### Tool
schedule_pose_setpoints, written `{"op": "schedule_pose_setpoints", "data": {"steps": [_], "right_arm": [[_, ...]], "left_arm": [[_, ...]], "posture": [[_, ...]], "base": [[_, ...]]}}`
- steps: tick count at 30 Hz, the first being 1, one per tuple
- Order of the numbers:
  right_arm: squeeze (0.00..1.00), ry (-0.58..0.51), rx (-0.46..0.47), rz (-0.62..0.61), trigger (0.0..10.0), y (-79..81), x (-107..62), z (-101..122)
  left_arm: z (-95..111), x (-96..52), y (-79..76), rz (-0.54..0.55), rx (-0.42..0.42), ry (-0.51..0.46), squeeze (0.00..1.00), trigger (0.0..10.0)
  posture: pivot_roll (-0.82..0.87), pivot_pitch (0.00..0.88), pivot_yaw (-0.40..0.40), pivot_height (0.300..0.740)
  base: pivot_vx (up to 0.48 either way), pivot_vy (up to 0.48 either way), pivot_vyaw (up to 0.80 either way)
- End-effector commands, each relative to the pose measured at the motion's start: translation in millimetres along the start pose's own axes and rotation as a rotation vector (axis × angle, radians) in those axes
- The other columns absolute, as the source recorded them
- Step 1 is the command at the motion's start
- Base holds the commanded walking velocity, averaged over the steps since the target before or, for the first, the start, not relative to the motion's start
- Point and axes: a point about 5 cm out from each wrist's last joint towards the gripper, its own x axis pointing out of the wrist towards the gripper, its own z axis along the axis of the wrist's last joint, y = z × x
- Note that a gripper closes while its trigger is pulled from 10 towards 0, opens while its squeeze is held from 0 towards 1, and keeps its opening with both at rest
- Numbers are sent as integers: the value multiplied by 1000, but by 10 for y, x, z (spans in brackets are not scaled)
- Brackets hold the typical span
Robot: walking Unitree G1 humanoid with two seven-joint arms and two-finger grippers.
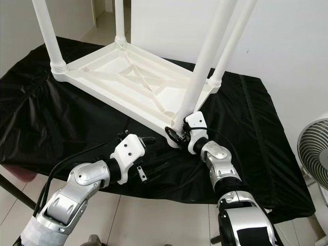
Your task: Building children table
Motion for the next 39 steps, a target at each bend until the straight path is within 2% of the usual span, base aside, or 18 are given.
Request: {"op": "schedule_pose_setpoints", "data": {"steps": [1, 3, 8, 11, 16, 18, 19, 21, 22, 25, 31, 38, 39], "right_arm": [[0, 23, 31, -52, 0, 15, -39, -109], [0, 19, 32, -128, 0, 34, -49, -136], [0, 12, 80, -223, 0, 30, -58, -143], [0, -9, 102, -337, 0, 34, -90, -118], [0, -29, 95, -442, 0, 50, -127, -99], [0, -34, 64, -555, 0, 66, -163, -77], [0, -40, 82, -618, 0, 75, -177, -72], [0, -40, 82, -618, 0, 75, -177, -72], [0, -43, 74, -686, 0, 88, -192, -58], [0, -36, 75, -746, 0, 130, -207, -42], [0, -28, 90, -747, 0, 315, -233, -42], [0, -12, 90, -759, 0, 327, -260, -64], [0, -4, 101, -787, 10000, 279, -269, -60]], "left_arm": [[-9, 7, -42, 0, -19, -5, 0, 10000], [-13, 10, -55, -3, -23, -6, 0, 10000], [-14, 9, -66, -5, -27, -6, 0, 10000], [-17, 10, -86, -5, -36, -6, 0, 10000], [-20, 15, -91, -2, -40, -7, 0, 10000], [-28, 17, -80, 6, -44, -6, 0, 10000], [-31, 19, -79, 7, -45, -6, 0, 10000], [-31, 19, -79, 7, -45, -6, 0, 10000], [-31, 16, -86, 4, -46, -6, 0, 10000], [-31, 14, -85, 4, -46, -6, 0, 10000], [-27, 0, -76, 3, -45, -3, 0, 10000], [-27, -3, -75, 4, -46, -2, 0, 10000], [-26, -4, -74, 2, -45, -2, 0, 10000]], "posture": [[176, 16, -112, 740], [172, 21, -111, 740], [169, 30, -114, 740], [162, 47, -118, 740], [161, 54, -122, 740], [155, 63, -122, 740], [155, 63, -122, 740], [155, 63, -122, 740], [151, 67, -118, 740], [149, 69, -115, 740], [147, 78, -109, 740], [146, 80, -105, 740], [146, 79, -104, 740]], "base": [[0, 0, 0], [0, 0, 0], [0, 0, 0], [0, 0, 0], [0, 0, 0], [0, 0, 0], [0, 0, 0], [0, 0, 0], [0, 0, 0], [0, 0, 0], [0, 0, 0], [0, 0, 0], [0, 0, 0]]}}
